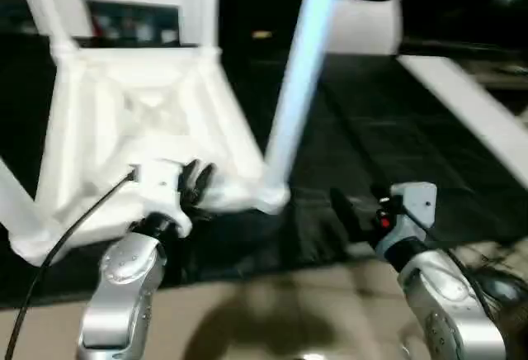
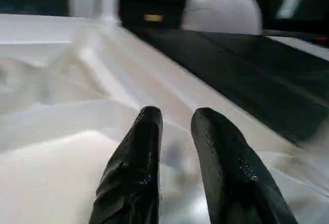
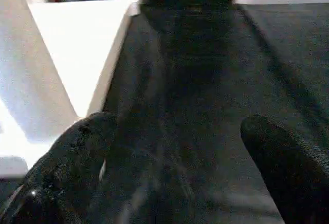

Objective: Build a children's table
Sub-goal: Rotate leg to tighten

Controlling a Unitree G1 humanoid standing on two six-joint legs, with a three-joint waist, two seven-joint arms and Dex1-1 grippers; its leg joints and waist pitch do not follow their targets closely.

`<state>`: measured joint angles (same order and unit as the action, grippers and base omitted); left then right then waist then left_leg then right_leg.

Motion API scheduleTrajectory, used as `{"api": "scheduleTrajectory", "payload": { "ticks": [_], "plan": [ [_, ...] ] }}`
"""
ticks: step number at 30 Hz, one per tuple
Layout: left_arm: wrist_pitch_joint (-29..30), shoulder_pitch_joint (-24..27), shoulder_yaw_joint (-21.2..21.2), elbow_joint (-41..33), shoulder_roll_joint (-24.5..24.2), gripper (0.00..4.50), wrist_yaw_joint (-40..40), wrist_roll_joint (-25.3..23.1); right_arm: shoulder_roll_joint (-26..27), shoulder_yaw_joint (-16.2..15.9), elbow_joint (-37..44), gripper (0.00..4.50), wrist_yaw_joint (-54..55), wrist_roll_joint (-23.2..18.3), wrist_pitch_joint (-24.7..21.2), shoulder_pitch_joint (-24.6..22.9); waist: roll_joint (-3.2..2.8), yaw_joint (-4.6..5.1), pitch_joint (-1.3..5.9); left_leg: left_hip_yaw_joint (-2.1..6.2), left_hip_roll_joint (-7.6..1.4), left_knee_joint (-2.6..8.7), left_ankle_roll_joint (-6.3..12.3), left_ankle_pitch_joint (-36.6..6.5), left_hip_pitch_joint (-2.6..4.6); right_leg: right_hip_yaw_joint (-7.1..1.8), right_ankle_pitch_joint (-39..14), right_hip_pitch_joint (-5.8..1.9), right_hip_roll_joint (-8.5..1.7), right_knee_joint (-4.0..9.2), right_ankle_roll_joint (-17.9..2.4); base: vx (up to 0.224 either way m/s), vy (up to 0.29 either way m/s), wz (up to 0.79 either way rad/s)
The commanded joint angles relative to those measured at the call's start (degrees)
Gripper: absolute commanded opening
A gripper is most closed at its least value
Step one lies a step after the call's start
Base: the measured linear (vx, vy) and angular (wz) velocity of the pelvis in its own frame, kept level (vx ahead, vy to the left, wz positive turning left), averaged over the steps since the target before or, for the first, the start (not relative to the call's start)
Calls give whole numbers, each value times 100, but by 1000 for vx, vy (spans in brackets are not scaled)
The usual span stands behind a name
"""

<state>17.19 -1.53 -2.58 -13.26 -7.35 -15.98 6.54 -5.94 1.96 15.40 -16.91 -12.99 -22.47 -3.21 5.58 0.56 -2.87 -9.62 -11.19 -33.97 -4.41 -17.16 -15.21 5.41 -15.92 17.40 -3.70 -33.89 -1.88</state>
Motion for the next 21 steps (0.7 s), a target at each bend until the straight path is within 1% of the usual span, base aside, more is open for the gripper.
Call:
{"api": "scheduleTrajectory", "payload": {
  "ticks": [1,2,3,4,5,6,7,8,9,10,11,12,13,14,15,16,17,18,19,20,21],
  "plan": [
    [119,58,94,-181,58,121,18,3,-150,113,42,450,18,13,-91,-11,91,-119,386,179,441,-13,2340,1442,-618,-215,1452,-735,-150,232,-881,184,27,26],
    [119,58,94,-181,58,121,18,3,-150,113,42,450,18,13,-91,-11,-39,-180,350,135,524,-152,2521,1078,-892,-350,1377,-962,-476,415,-626,184,27,26],
    [135,84,88,-206,62,121,21,15,-103,176,53,450,85,-15,-69,-18,-69,-292,445,316,348,-483,2336,948,-1202,-466,1695,-1231,-955,492,-493,168,52,59],
    [162,111,87,-238,63,121,33,31,-78,214,62,450,137,-37,-49,-24,-275,-71,430,561,-185,52,1493,1837,-195,12,1907,-423,-107,-195,-638,185,-13,35],
    [163,187,81,-281,74,121,57,64,-128,183,80,450,128,1,-57,-48,-309,474,585,1452,-620,-57,2551,5528,1248,189,-356,991,92,-804,329,185,-13,35],
    [176,216,86,-296,72,121,67,68,-158,157,87,450,118,31,-64,-60,-276,311,486,1487,-680,-82,2975,6648,1156,29,-383,1126,-127,-881,512,207,-106,-12],
    [201,263,94,-322,72,121,65,94,-152,164,97,450,146,43,-66,-85,-128,321,505,976,-540,-303,2680,7974,949,-212,811,1437,-358,-852,631,84,-134,-17],
    [208,272,96,-328,71,121,64,100,-147,169,99,450,154,43,-66,-91,-5,435,561,1026,-384,-294,2559,7807,887,-448,1478,1444,-503,-680,427,84,-134,-17],
    [223,290,101,-340,69,121,62,111,-137,178,103,450,171,42,-65,-101,400,263,534,370,732,-613,1797,5101,72,-829,3736,736,-487,-37,204,-102,-104,7],
    [230,358,119,-380,72,121,72,113,-126,194,119,450,183,18,-40,-146,475,-5,472,484,674,-978,1341,1745,-574,-1542,6101,36,-1093,74,-690,-55,-25,29],
    [239,405,130,-412,77,121,79,100,-132,193,138,450,183,0,-29,-181,481,52,491,592,441,-599,810,1323,-661,-1138,8030,-29,-869,-267,-1005,-55,-25,29],
    [239,409,131,-415,77,121,79,99,-133,193,139,450,182,-2,-28,-184,492,106,465,545,576,-416,520,1442,-517,-736,7848,119,-576,-195,-704,0,0,0],
    [267,449,146,-449,71,121,89,81,-135,194,154,450,175,-10,-21,-207,328,115,428,489,621,-166,274,1223,-376,-560,5817,192,-329,93,-406,-103,-16,-21],
    [277,481,158,-474,56,121,88,70,-133,191,166,450,174,-13,-19,-225,224,151,427,485,535,-7,281,1110,-451,-613,4726,52,-296,103,-499,-103,-16,-21],
    [281,495,163,-483,44,121,88,74,-131,186,175,450,179,-13,-20,-235,81,147,419,502,369,108,346,1069,-449,-681,3751,21,-290,109,-715,-104,18,11],
    [308,523,163,-503,22,121,81,92,-140,166,192,450,166,-29,-41,-259,14,307,407,503,37,222,880,1330,-325,-531,1584,212,-146,112,-1155,-107,26,7],
    [319,528,161,-507,16,121,79,95,-151,150,194,450,160,-25,-58,-265,-38,295,330,532,-43,280,946,1110,-394,-514,906,201,-196,157,-1142,-107,26,7],
    [342,537,156,-518,2,121,70,92,-187,104,189,450,146,-4,-110,-281,-14,263,238,474,-81,293,932,14,-365,-539,-441,296,-226,312,-1021,-125,26,-1],
    [351,538,157,-524,-4,121,56,84,-216,72,179,450,141,17,-120,-291,-36,264,173,444,-81,330,652,-1127,-333,-538,-1564,360,-230,409,-824,-108,11,13],
    [361,536,159,-525,-15,121,45,82,-236,46,169,450,130,48,-92,-299,-32,268,142,399,-63,328,347,-1829,-293,-519,-2271,443,-217,481,-545,-108,11,13],
    [361,536,159,-525,-15,121,45,82,-236,46,169,450,130,48,-92,-299,-32,268,142,399,-63,328,347,-1829,-293,-519,-2271,443,-217,481,-545,-100,2,16]
  ]
}}
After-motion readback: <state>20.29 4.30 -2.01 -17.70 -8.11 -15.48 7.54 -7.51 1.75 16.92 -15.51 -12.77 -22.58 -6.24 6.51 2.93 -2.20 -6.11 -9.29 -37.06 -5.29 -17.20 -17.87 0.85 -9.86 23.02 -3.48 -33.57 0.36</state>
